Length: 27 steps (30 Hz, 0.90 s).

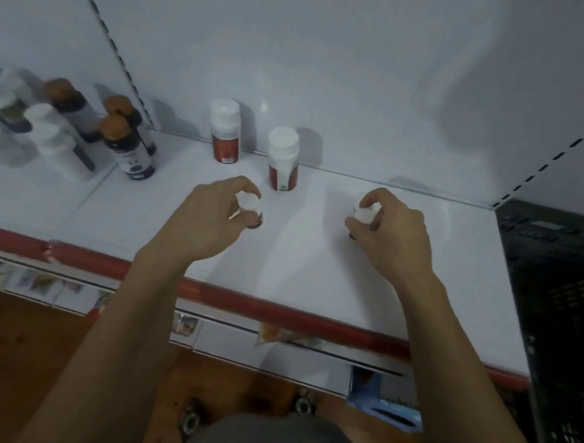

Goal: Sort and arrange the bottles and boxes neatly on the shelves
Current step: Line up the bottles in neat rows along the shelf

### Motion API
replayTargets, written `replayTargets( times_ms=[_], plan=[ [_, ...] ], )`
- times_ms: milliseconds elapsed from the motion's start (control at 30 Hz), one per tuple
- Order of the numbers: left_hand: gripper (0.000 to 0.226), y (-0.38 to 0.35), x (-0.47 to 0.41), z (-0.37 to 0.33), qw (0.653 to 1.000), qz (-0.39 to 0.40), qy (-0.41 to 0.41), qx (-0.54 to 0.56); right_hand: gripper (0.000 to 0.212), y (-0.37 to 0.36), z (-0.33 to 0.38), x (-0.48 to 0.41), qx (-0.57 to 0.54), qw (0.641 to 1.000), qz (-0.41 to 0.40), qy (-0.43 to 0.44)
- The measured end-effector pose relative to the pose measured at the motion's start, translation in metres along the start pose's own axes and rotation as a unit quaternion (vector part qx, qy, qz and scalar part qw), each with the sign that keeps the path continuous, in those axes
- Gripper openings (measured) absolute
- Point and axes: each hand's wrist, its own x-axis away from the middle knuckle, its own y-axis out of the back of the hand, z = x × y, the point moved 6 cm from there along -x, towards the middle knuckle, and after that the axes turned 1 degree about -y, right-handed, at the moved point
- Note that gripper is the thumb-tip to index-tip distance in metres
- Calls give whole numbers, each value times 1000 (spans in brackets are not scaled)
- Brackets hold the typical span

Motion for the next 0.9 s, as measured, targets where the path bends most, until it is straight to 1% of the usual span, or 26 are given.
replayTargets(
  times_ms=[100, 167, 300, 467, 567, 700, 800, 900],
  plan=[
    [19, 19, 13, 19, 1000, -13, 2, 15, 24, 1, 20, 8, -13, 999, -51, -6],
    [19, 39, 23, 35, 1000, -20, -1, 20, 23, -8, 51, 18, -41, 997, -66, 7],
    [20, 91, 52, 82, 998, -58, 2, 17, 23, -49, 135, 42, -58, 995, -44, 62],
    [18, 178, 114, 182, 990, -130, 60, 19, 23, -118, 242, 67, -76, 991, -15, 111],
    [19, 231, 168, 248, 975, -196, 109, 1, 21, -170, 321, 84, -117, 978, 23, 170],
    [23, 288, 255, 321, 944, -268, 189, -21, 20, -245, 431, 111, -159, 952, 92, 246],
    [22, 317, 325, 370, 916, -317, 244, -25, 18, -303, 507, 136, -161, 927, 146, 304],
    [15, 334, 397, 414, 880, -362, 306, -18, 11, -362, 573, 168, -137, 895, 213, 367]
  ],
)
